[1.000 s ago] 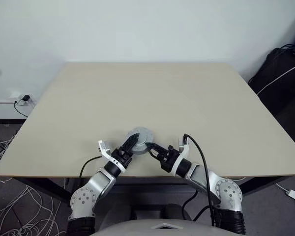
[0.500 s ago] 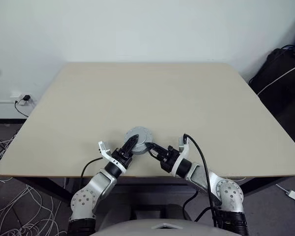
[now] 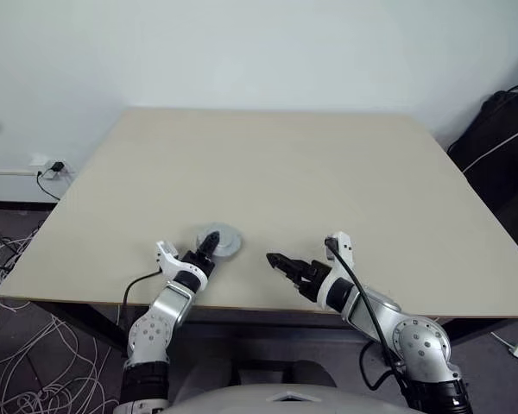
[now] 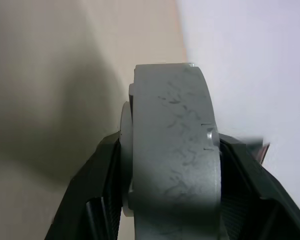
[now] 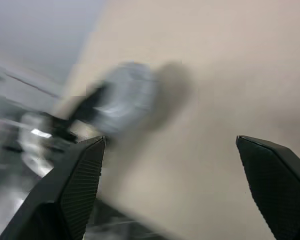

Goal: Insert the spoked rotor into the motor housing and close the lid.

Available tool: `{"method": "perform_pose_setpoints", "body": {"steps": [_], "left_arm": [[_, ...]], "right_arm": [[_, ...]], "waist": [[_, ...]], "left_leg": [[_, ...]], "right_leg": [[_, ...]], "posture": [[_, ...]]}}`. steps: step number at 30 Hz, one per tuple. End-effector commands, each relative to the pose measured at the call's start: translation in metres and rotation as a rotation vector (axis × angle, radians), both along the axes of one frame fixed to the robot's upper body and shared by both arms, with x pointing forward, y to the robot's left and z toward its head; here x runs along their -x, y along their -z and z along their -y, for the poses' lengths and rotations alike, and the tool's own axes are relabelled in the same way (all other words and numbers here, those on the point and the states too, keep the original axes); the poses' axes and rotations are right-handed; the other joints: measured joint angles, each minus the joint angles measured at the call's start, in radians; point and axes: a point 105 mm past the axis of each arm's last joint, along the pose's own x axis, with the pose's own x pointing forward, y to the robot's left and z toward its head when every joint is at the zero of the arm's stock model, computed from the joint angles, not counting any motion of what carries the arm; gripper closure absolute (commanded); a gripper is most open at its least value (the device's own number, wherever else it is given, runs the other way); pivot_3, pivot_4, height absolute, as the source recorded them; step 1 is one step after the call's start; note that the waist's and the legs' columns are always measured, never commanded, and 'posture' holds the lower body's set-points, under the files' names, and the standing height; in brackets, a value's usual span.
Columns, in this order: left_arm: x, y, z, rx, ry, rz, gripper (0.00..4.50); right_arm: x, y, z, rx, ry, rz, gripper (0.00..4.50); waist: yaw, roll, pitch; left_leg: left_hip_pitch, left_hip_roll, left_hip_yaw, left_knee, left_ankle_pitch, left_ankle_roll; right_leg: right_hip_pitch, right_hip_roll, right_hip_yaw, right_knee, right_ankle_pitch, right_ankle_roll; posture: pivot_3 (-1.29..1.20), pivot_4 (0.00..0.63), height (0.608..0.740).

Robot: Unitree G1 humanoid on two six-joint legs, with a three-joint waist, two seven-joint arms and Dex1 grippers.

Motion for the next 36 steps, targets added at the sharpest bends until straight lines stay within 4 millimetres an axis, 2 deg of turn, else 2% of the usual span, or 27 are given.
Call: {"method": "perform_pose_setpoints", "body": {"steps": [1,7,12,16,23,25,30,31,36], "left_arm": [[-0.027,-0.021,0.007,0.050,-0.049,0.074,2.37],[-0.058,-0.019,0.004,0.012,-0.100,0.043,2.38],[-0.084,-0.016,0.008,-0.032,-0.106,0.004,2.38],[-0.101,-0.012,0.007,-0.075,-0.134,-0.053,2.38],[-0.112,-0.009,0.000,-0.129,-0.165,-0.082,2.38],[-0.112,-0.004,-0.001,-0.166,-0.170,-0.106,2.38],[-0.106,0.007,-0.001,-0.199,-0.149,-0.145,2.38],[-0.103,0.011,-0.001,-0.206,-0.142,-0.158,1.65],[-0.088,0.025,-0.012,-0.240,-0.144,-0.213,0.12]], "right_arm": [[-0.006,-0.017,0.003,0.136,-0.008,0.241,0.00],[-0.004,0.001,0.018,0.464,-0.014,0.436,0.00],[0.002,0.010,0.034,0.517,0.077,0.503,0.00],[0.012,0.022,0.034,0.495,0.056,0.469,0.00],[0.019,0.032,0.034,0.499,0.066,0.419,0.00],[0.020,0.034,0.033,0.499,0.062,0.411,0.00],[0.020,0.036,0.034,0.512,0.056,0.395,0.00],[0.020,0.037,0.034,0.513,0.054,0.393,0.00],[0.020,0.038,0.034,0.515,0.049,0.383,0.00]], "waist": [[0.001,0.000,0.000],[0.007,-0.005,0.000],[0.007,-0.010,0.001],[0.005,-0.013,0.004],[0.002,-0.014,0.004],[0.002,-0.014,0.004],[0.001,-0.014,0.004],[0.000,-0.013,0.003],[-0.008,-0.011,-0.004]], "left_leg": [[0.000,0.000,0.000,0.000,0.000,0.000],[0.001,0.000,0.000,0.003,0.003,-0.005],[0.001,-0.001,0.000,0.006,0.003,-0.005],[0.001,0.000,0.000,0.007,0.004,-0.006],[0.001,0.001,0.000,0.008,0.004,-0.006],[0.001,0.001,0.000,0.008,0.003,-0.005],[0.002,0.001,0.000,0.008,0.002,-0.003],[0.003,0.001,0.000,0.008,0.002,-0.003],[0.004,0.002,-0.001,0.008,0.002,-0.003]], "right_leg": [[0.000,0.001,0.000,0.000,0.000,0.000],[0.002,0.002,0.000,0.001,0.001,0.001],[0.004,0.009,0.000,0.001,0.003,0.004],[0.003,0.010,0.001,0.001,0.004,0.005],[0.003,0.007,0.004,0.002,0.005,0.006],[0.003,0.006,0.004,0.002,0.007,0.009],[0.003,0.006,0.004,0.002,0.010,0.006],[0.003,0.006,0.005,0.002,0.010,0.005],[0.002,0.008,0.007,0.003,0.012,0.005]], "posture": [[0.00,0.000,0.740],[0.00,0.000,0.740],[0.00,0.000,0.740],[0.00,0.000,0.740],[0.00,0.000,0.740],[0.00,0.000,0.740],[0.00,0.000,0.740],[0.00,0.000,0.740],[0.00,0.000,0.740]]}}
